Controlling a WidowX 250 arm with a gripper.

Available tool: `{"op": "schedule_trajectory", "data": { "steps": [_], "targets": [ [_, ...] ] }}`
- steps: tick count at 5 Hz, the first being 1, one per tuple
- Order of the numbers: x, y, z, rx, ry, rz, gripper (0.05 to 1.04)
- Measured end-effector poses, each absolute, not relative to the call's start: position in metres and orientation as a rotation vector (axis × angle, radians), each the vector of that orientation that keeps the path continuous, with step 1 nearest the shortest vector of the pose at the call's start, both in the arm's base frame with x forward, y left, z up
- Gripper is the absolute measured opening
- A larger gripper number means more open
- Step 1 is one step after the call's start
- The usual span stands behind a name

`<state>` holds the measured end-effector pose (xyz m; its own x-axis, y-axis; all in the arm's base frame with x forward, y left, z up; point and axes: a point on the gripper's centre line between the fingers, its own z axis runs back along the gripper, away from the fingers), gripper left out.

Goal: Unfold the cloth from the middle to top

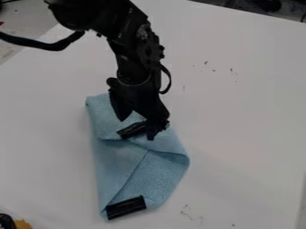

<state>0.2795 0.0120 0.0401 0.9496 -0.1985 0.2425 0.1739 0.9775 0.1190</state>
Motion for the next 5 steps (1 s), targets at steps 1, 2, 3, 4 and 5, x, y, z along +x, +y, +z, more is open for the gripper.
{"op": "schedule_trajectory", "data": {
  "steps": [1, 2, 3, 4, 5],
  "targets": [
    [0.280, 0.017, 0.031, 0.069, -0.255, -0.179, 0.993],
    [0.279, 0.016, 0.026, 0.058, -0.258, -0.185, 0.925],
    [0.277, 0.015, 0.023, 0.048, -0.254, -0.183, 0.633],
    [0.276, 0.018, 0.019, 0.044, -0.243, -0.185, 0.333],
    [0.274, 0.018, 0.019, 0.046, -0.226, -0.182, 0.136]
  ]
}}
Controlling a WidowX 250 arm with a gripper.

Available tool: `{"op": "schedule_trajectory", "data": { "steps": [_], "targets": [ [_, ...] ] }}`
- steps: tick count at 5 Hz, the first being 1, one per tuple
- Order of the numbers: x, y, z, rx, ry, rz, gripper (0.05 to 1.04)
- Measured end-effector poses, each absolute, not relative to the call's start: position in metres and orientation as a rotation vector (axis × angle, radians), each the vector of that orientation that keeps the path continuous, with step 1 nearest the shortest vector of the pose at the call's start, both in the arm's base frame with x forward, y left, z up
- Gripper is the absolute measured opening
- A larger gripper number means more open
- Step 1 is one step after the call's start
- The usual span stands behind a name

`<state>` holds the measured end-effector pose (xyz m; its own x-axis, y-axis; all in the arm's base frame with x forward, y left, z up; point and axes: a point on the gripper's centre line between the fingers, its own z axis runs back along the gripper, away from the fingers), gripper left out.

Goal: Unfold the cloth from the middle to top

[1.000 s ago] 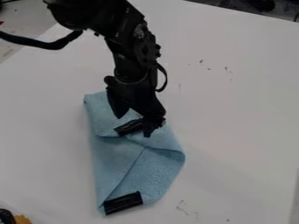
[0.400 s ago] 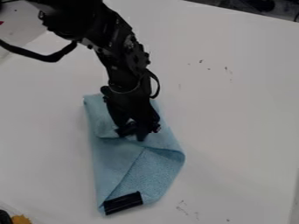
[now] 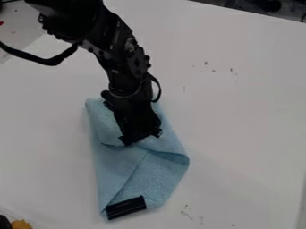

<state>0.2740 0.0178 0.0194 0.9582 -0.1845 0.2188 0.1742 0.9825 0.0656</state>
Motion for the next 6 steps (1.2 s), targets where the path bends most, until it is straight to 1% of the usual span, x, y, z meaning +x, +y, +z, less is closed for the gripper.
{"op": "schedule_trajectory", "data": {
  "steps": [1, 2, 3, 4, 5, 6],
  "targets": [
    [0.279, 0.025, 0.031, 0.089, -0.216, -0.204, 0.058],
    [0.292, 0.031, 0.063, 0.164, -0.242, -0.233, 0.074],
    [0.292, 0.026, 0.068, 0.184, -0.237, -0.224, 0.215],
    [0.292, 0.017, 0.064, 0.147, -0.261, -0.212, 0.467],
    [0.294, 0.009, 0.053, 0.101, -0.269, -0.205, 0.777],
    [0.296, 0.003, 0.039, 0.062, -0.265, -0.212, 0.998]
  ]
}}
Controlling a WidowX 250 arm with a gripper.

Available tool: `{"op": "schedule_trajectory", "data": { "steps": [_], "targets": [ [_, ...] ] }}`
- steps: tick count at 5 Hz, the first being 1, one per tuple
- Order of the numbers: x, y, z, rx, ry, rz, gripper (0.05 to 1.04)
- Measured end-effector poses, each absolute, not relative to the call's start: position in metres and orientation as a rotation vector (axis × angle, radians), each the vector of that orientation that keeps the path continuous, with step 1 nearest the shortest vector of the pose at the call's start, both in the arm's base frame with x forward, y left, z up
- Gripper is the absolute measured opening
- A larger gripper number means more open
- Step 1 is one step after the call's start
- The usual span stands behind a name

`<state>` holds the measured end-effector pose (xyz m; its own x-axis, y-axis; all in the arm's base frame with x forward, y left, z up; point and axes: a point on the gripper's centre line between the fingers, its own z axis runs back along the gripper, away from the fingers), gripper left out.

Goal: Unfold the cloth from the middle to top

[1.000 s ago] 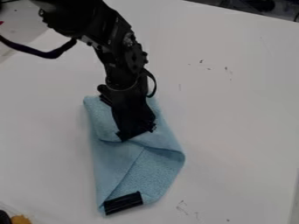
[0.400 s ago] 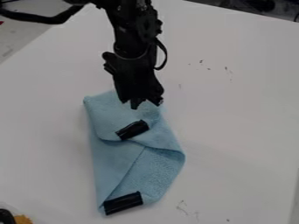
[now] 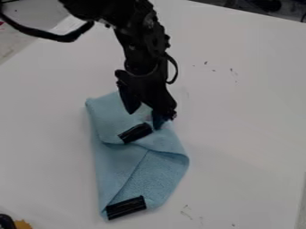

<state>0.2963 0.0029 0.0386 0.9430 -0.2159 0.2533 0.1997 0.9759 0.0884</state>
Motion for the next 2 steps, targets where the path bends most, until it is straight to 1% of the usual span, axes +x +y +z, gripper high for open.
{"op": "schedule_trajectory", "data": {
  "steps": [1, 2],
  "targets": [
    [0.2940, 0.0044, 0.0243, 0.030, -0.244, -0.197, 0.959],
    [0.2938, 0.0057, 0.0145, 0.004, -0.229, -0.196, 0.678]
  ]
}}
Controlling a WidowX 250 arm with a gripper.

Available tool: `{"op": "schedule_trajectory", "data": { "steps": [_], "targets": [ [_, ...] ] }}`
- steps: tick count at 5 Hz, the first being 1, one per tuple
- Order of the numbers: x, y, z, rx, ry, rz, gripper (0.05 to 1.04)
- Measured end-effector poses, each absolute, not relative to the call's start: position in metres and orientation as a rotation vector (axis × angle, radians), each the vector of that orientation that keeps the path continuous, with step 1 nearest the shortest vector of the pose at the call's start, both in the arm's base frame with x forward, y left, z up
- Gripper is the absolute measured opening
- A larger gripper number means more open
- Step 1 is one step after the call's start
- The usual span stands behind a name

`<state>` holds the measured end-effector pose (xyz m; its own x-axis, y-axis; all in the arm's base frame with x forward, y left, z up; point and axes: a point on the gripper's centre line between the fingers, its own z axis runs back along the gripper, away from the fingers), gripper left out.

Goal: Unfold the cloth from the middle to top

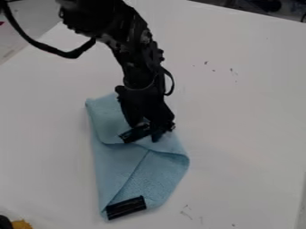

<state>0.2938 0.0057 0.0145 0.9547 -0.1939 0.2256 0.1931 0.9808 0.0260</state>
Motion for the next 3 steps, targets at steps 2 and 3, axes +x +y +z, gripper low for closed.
{"op": "schedule_trajectory", "data": {
  "steps": [2, 3],
  "targets": [
    [0.2942, 0.0088, 0.0102, -0.014, -0.211, -0.209, 0.193],
    [0.2947, 0.0092, 0.0105, -0.010, -0.211, -0.198, 0.091]
  ]
}}
